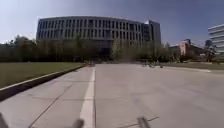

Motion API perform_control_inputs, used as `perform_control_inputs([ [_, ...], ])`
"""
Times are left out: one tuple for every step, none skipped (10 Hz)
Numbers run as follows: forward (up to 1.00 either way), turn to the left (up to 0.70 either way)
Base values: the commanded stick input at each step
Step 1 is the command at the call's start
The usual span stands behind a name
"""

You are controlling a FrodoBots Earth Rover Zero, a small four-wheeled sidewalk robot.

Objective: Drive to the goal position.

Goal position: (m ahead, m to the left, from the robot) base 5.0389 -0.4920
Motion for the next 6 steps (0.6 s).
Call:
perform_control_inputs([
  [0.7, 0.0],
  [0.7, 0.0],
  [0.7, 0.0],
  [0.7, 0.0],
  [0.7, 0.0],
  [0.7, 0.0],
])
